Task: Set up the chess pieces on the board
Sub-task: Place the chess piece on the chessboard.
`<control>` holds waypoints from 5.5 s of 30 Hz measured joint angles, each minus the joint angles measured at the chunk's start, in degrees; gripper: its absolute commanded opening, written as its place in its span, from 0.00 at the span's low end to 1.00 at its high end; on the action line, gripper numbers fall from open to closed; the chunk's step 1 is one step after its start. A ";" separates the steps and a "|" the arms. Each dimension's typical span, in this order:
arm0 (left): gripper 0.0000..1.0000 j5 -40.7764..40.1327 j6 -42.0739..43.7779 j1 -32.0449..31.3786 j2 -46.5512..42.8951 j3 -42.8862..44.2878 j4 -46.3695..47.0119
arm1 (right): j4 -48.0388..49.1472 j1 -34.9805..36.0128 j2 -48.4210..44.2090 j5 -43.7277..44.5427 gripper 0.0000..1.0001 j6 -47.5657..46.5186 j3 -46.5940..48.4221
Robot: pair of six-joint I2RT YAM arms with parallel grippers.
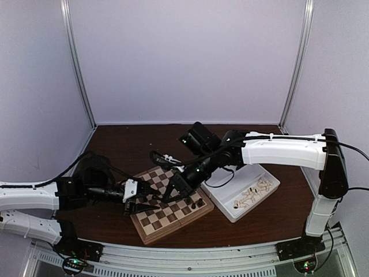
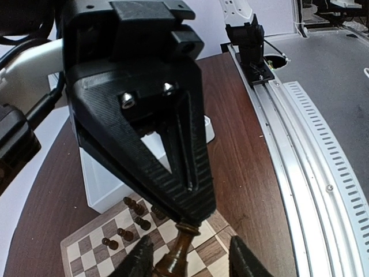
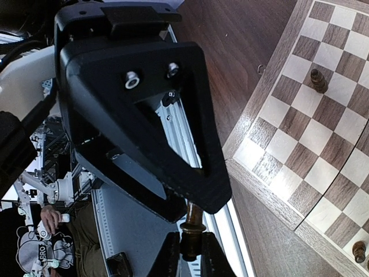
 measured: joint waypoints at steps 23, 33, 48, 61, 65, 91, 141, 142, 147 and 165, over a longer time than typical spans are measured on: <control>0.00 -6.40 -6.97 0.04 0.26 0.66 1.42 | 11.78 0.00 -3.13 5.90 0.52 8.00 -6.82; 0.00 -13.35 -22.73 0.11 0.28 -0.37 11.69 | 29.38 0.00 -9.07 14.32 0.55 20.98 -15.91; 0.00 -13.38 -27.89 0.09 0.68 -2.36 16.50 | 38.45 -0.09 -10.78 19.71 0.43 29.40 -18.58; 0.00 -13.60 -27.98 0.09 0.17 -2.86 17.16 | 34.60 -0.09 -12.26 19.65 0.26 28.17 -18.80; 0.00 -13.64 -27.96 0.09 0.17 -2.89 17.16 | 34.29 -0.09 -12.28 19.34 0.35 28.04 -18.84; 0.20 -14.05 -27.93 0.09 0.09 -2.99 17.18 | 34.34 -0.07 -12.28 16.31 0.06 27.04 -19.32; 0.98 -39.21 -58.05 4.13 -4.55 14.47 -42.47 | -19.12 -5.99 13.22 46.25 0.04 -9.53 16.26; 0.98 -38.91 -57.99 4.22 -4.20 14.53 -42.49 | -19.50 -5.99 13.46 46.27 0.04 -9.62 16.68; 0.98 -37.79 -57.83 4.26 -3.26 14.62 -42.53 | -19.87 -5.99 15.10 46.49 0.04 -10.60 18.71; 0.98 -36.17 -57.37 4.74 -3.10 14.62 -43.50 | -20.22 -5.99 21.38 49.35 0.04 -13.40 24.65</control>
